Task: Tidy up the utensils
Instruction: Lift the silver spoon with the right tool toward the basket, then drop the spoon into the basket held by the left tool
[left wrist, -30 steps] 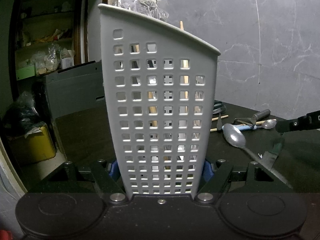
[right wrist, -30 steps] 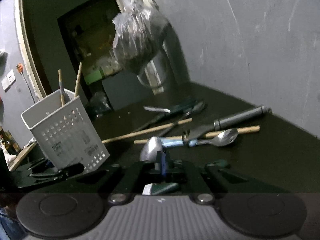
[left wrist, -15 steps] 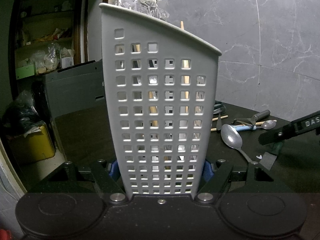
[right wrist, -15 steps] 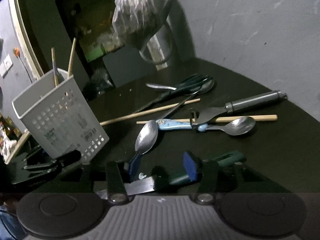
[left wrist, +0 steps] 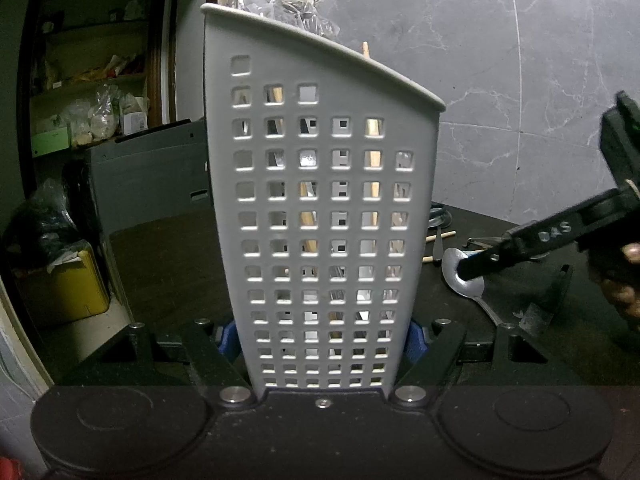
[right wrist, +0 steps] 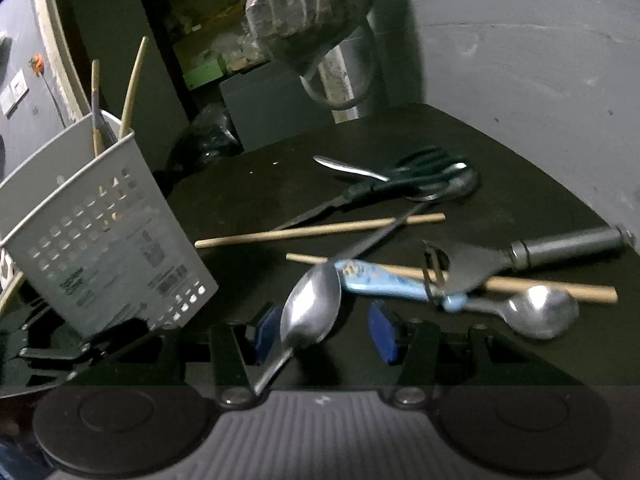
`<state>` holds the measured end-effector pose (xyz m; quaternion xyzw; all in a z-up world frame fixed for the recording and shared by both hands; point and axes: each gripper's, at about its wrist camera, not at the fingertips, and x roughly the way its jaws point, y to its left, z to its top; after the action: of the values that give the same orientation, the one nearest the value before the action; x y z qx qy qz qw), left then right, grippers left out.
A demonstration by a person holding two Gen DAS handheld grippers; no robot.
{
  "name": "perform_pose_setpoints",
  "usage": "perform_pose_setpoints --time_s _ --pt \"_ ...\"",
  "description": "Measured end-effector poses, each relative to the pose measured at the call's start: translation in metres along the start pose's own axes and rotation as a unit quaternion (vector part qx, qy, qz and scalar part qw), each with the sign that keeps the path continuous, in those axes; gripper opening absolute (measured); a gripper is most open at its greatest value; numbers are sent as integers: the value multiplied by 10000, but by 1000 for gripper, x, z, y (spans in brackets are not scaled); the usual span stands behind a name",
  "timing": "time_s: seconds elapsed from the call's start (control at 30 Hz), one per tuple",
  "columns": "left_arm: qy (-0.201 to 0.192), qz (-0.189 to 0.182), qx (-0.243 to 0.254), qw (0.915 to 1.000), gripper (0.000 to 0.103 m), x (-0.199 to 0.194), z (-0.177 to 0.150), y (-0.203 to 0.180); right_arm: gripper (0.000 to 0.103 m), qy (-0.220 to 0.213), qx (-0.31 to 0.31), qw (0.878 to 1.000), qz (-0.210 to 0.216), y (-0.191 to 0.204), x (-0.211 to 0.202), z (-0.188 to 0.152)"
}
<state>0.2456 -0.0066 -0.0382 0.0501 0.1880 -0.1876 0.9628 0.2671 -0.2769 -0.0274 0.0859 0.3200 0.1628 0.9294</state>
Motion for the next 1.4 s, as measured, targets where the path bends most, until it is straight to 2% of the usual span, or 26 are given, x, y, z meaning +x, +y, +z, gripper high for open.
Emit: perform_pose_setpoints --time_s 0.1,0.17,0.23,0.27,0.47,0.63,1.07,1.27,1.4 --pt "-2 -4 -10 10000 76 0 0 0 54 44 -237 9997 68 2 11 8" --pt "-3 -6 -13 10000 76 0 0 1 45 73 -461 9989 -4 6 16 11" --pt "-4 -7 -14 10000 76 0 0 1 25 138 -812 9965 -174 14 20 12" --pt "-4 -8 -17 10000 76 0 0 1 22 165 -868 9959 -199 16 20 13" --pt "-6 -23 -32 10000 76 0 0 2 12 155 -569 9983 -34 13 23 16" --pt "-1 -27 -32 10000 76 0 0 2 2 -17 -372 9993 101 11 16 19" --pt "13 -20 -14 10000 76 1 0 2 1 -252 -269 9993 58 16 2 19" --pt "13 -20 -16 10000 76 1 0 2 1 -838 -400 9957 30 29 -25 26" --pt "13 -20 -15 10000 76 1 0 2 1 -1474 -534 9876 -1 42 -48 32"
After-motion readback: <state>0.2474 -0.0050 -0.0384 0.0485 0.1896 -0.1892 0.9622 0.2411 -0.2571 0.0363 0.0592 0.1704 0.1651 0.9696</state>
